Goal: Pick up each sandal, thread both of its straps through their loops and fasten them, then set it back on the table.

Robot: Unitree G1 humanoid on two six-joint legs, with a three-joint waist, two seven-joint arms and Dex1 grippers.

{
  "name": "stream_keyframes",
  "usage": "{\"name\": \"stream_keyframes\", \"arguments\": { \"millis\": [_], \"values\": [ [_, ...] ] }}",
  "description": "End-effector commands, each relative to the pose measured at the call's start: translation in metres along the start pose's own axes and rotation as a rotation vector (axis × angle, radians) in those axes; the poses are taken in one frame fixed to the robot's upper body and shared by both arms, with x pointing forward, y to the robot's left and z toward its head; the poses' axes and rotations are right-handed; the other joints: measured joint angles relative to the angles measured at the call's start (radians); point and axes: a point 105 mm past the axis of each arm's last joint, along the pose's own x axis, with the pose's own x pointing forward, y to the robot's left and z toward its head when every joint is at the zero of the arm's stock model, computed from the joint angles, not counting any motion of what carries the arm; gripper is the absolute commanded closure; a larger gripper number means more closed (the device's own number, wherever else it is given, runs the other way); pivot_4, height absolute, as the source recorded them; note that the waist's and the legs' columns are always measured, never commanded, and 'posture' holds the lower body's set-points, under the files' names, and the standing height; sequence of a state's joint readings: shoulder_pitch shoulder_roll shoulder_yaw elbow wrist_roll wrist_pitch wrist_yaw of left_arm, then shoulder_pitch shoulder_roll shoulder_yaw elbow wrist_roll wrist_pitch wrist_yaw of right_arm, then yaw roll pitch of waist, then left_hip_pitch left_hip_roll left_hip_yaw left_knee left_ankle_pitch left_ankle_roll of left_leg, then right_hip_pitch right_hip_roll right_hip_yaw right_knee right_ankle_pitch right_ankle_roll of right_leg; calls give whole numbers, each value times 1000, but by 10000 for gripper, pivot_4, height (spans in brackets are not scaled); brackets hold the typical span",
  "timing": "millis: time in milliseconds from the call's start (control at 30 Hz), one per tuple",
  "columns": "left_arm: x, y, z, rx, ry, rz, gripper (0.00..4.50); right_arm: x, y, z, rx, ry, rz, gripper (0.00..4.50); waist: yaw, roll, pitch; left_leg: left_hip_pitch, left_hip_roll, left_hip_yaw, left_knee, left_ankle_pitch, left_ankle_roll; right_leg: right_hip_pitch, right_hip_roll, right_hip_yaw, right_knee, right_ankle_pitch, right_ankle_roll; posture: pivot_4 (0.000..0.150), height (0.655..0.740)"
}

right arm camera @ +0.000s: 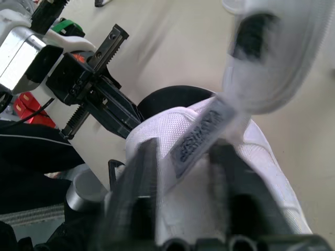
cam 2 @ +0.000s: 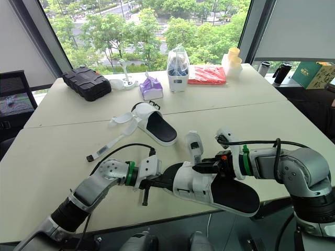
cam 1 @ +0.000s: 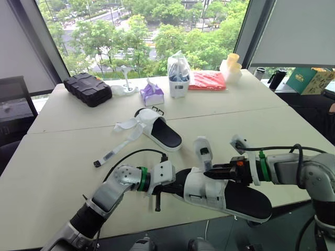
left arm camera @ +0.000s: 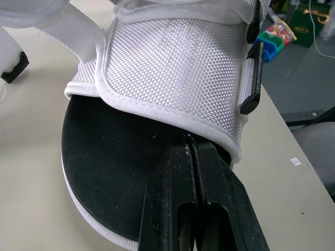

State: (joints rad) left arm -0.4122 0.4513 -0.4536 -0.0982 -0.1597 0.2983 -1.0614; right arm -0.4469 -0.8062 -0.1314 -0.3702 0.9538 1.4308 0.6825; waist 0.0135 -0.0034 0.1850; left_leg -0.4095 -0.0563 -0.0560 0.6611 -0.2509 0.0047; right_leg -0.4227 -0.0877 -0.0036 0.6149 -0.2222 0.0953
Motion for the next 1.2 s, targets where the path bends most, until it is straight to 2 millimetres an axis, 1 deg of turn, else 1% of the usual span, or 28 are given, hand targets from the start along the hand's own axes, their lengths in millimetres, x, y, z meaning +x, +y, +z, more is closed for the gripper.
{"name": "stream_keyframes", "arguments": {
  "millis": [33,100,233,367,467,533,700,967,1067,1200],
  "values": [
    [-1,-2,-13,-25,49,4,45000,-11,4,15,-55,-52,-12,44531,0,0,0,0,0,0,0,0,0,0,0,0,0,0,0,1500,7400],
    [-1,-2,-13,-26,49,4,45000,-14,6,18,-64,-65,-6,44531,0,0,0,0,0,0,0,0,0,0,0,0,0,0,0,1500,7400],
    [-1,-2,-13,-31,48,2,45000,-25,7,33,-94,-165,-11,44531,0,0,0,0,0,0,0,0,0,0,0,0,0,0,0,1500,7400],
    [-1,-4,-14,-37,51,-3,45000,-30,4,37,-91,-209,-46,44531,0,0,0,0,0,0,0,0,0,0,0,0,0,0,0,1500,7400],
    [0,-4,-15,-36,52,-5,45000,-33,1,34,-75,-207,-66,44531,0,0,0,0,0,0,0,0,0,0,0,0,0,0,0,1500,7400],
    [-1,-4,-15,-36,53,-6,45000,-32,-4,27,-44,-186,-87,44531,1,0,0,0,0,0,0,0,0,0,0,0,0,0,0,1500,7400],
    [0,-4,-14,-30,54,-7,45000,-21,-16,15,-17,-147,-131,44531,0,0,0,0,0,0,0,0,0,0,0,0,0,0,0,1500,7400],
    [0,-4,-14,-24,56,-4,45000,-4,-29,7,7,-116,-137,44531,0,0,0,0,0,0,0,0,0,0,0,0,0,0,-1,1500,7400],
    [-1,-4,-13,-24,56,2,45000,0,-37,-2,14,-72,-175,44531,-1,0,0,1,0,0,0,0,0,1,0,0,0,-1,-1,1500,7400],
    [-1,-4,-13,-26,55,9,45000,2,-42,-7,-1,-53,-201,44531,-1,0,0,1,0,0,0,0,0,2,0,0,0,-1,-1,1500,7400]
  ]
}}
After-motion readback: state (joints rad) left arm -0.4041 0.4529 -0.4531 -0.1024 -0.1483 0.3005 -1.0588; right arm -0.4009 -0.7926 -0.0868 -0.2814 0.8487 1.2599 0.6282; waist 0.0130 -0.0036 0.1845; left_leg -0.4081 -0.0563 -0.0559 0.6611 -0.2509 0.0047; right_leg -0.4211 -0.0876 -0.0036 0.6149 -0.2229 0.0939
